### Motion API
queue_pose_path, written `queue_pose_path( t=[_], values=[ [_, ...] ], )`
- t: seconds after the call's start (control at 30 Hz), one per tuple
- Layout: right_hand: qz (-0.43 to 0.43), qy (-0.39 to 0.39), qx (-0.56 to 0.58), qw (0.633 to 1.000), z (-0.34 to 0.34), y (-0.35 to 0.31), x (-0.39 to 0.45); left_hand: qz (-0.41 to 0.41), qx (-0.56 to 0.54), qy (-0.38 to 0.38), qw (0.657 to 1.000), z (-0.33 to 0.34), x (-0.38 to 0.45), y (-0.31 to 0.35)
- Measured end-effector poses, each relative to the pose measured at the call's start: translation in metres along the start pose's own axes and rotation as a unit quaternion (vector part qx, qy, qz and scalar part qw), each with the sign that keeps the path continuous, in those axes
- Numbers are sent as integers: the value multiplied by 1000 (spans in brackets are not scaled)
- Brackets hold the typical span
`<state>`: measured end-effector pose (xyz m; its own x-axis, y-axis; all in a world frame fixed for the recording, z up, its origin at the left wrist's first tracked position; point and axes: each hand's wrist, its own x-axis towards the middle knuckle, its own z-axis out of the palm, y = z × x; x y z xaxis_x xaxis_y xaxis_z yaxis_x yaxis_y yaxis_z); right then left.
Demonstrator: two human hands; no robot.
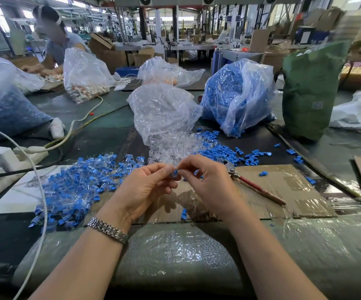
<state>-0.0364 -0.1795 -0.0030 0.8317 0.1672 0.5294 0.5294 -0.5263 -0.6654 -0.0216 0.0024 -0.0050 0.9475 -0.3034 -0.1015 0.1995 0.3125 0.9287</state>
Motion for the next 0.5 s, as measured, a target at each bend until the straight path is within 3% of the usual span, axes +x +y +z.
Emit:
queue_pose_path(
  t=[0.13,0.23,0.5],
  values=[
    [-1,6,-21,1000,-1,0,-1,19,38,-30,999,-6,0,-2],
    [-10,-2,-43,999,0,1,0,33,121,0,992,-5,1,-3],
    [-17,0,-37,999,-1,1,-1,53,104,5,993,-4,1,-5]
  ],
)
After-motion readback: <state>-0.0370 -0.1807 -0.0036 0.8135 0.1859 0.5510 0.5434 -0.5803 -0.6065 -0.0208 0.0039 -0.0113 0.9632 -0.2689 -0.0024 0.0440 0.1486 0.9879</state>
